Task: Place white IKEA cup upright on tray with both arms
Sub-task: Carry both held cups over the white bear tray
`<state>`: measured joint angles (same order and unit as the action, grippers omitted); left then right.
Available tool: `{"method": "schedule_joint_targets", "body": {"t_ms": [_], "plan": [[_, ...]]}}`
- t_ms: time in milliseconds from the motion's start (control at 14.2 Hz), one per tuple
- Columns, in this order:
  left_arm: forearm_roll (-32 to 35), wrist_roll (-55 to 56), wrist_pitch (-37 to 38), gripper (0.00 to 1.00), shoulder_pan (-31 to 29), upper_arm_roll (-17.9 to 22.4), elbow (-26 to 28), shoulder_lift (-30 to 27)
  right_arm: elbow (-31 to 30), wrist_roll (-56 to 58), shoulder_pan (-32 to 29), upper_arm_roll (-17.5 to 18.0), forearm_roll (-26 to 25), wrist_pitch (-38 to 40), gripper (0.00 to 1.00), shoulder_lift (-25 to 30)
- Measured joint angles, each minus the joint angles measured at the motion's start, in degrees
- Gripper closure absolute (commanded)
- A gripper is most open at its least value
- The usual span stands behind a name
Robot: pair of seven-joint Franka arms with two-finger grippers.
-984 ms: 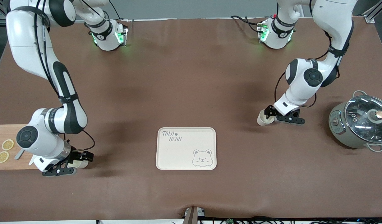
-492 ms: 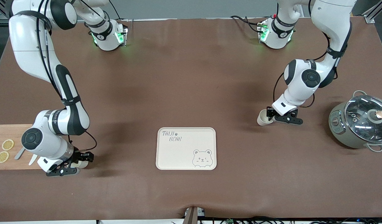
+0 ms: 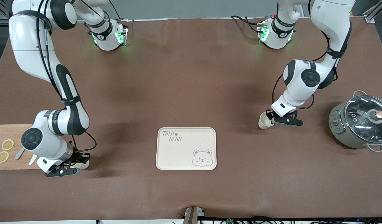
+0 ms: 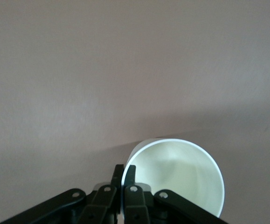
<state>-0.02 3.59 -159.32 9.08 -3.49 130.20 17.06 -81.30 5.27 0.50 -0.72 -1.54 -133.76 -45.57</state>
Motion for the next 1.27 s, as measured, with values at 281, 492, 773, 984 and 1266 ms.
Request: {"method": "schedule_joint_targets", "body": {"t_ms": [281, 492, 773, 984, 1266], "plan": [[0.0, 10.35, 10.94, 1.0, 5.03, -0.14, -9.59, 0.14, 2.12, -0.12, 0.98, 0.35, 0.0, 1.1, 1.0, 0.03], [0.0, 18.85, 19.29, 1.0, 9.27, -0.14, -18.96, 2.64, 6.37, -3.65, 3.82, 0.54, 0.02, 6.9, 1.0, 0.17], [0.39, 30.79, 25.78, 1.0, 15.89, -0.14, -32.35, 10.47, 8.69, -10.36, 7.36, 0.92, 0.03, 9.36, 1.0, 0.21], [1.13, 37.35, 34.29, 1.0, 19.92, -0.02, -47.72, 19.11, 9.77, -16.67, 11.34, 1.1, 0.03, 10.13, 1.0, 0.22], [1.17, 39.82, 36.72, 1.0, 23.62, 2.25, -58.5, 27.06, 11.48, -24.02, 17.1, 1.12, 0.03, 10.19, 1.0, 0.04]]}}
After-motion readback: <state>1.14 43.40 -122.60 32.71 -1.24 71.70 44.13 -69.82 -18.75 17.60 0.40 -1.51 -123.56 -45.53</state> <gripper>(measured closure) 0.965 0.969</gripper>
